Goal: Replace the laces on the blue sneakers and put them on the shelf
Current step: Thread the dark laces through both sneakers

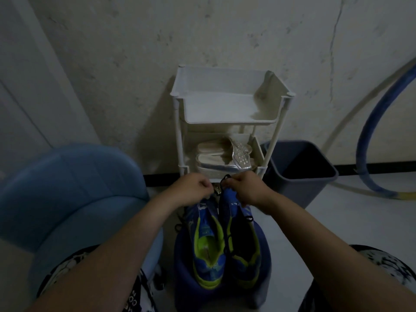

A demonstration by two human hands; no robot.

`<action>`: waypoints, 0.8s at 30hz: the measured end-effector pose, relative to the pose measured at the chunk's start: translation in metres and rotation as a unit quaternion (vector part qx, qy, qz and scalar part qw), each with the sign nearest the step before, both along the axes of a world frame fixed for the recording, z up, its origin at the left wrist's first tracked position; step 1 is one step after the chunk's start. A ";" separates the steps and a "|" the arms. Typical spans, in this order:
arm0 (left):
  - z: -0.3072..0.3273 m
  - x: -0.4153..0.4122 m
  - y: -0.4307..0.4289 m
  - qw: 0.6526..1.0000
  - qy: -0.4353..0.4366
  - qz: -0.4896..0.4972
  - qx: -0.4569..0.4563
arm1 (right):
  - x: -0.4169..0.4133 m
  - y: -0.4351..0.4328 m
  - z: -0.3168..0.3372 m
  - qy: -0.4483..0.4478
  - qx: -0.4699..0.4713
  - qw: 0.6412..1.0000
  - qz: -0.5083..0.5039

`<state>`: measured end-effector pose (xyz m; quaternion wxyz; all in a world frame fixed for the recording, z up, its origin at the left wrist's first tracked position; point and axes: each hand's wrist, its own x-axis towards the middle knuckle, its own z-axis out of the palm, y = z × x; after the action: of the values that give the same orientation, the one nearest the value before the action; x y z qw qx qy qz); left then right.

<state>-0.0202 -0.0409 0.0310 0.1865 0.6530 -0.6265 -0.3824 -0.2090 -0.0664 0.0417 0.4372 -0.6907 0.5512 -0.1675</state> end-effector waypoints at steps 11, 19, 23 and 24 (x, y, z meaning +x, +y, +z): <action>-0.003 -0.004 0.006 0.981 0.166 0.094 -0.011 | 0.032 -0.005 -0.001 -0.126 0.044 0.991 0.005; -0.015 0.021 -0.001 0.999 -0.034 -0.028 -0.026 | 0.033 -0.021 -0.019 0.111 -0.114 0.985 0.061; -0.025 0.023 -0.008 1.000 -0.026 -0.013 -0.009 | 0.034 -0.030 -0.026 0.070 -0.109 0.977 0.171; -0.026 0.023 -0.010 1.000 -0.015 -0.004 -0.010 | 0.033 -0.034 -0.028 0.073 -0.112 0.975 0.177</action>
<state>0.0029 -0.0508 0.0048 0.1816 0.6542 -0.6357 -0.3673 -0.1758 -0.1000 0.0136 0.3384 -0.8323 0.4282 -0.0973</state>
